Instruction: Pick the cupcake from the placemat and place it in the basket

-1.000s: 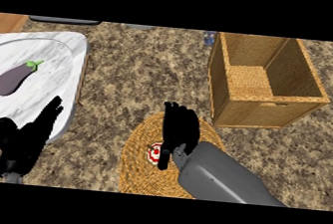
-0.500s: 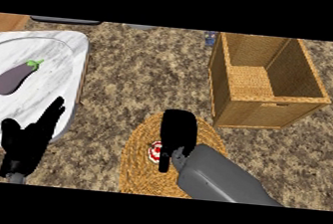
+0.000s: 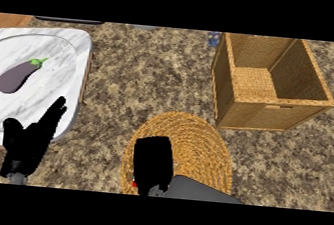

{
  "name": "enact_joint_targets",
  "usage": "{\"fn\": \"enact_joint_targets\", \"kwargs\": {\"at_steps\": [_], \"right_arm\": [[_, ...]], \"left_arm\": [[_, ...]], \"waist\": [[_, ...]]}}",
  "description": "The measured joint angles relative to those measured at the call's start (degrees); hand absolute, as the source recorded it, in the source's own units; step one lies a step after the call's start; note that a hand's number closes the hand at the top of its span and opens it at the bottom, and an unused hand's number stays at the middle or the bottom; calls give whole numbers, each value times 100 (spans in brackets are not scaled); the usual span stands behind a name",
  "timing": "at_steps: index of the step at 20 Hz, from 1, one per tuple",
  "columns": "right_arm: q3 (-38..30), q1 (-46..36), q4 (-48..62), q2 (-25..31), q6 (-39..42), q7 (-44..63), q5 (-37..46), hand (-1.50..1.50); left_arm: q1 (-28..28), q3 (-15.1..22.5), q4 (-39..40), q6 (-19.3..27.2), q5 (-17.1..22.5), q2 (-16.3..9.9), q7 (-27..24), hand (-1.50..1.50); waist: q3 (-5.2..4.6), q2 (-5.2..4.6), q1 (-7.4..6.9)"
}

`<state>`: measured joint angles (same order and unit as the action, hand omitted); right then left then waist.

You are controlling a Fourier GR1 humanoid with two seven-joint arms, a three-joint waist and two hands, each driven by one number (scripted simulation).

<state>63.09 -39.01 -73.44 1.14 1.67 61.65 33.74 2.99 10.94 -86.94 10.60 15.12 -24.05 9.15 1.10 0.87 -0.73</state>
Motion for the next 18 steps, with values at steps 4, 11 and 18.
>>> {"fn": "enact_joint_targets", "kwargs": {"at_steps": [4,11,18], "right_arm": [[131,-84,-298,-34,-174,99,369,150],[-857,-49,-1687,-62,-1568,-120,806,150],[-1834,-319,-2813,-61,-1857,92,1543,150]], "left_arm": [[-1,-24,14,22,-34,35,35,0],[155,-137,-48,6,26,20,44,0],[275,-183,-100,-16,18,34,27,0]], "waist": [[2,8,33],[18,40,178],[5,67,273]]}}
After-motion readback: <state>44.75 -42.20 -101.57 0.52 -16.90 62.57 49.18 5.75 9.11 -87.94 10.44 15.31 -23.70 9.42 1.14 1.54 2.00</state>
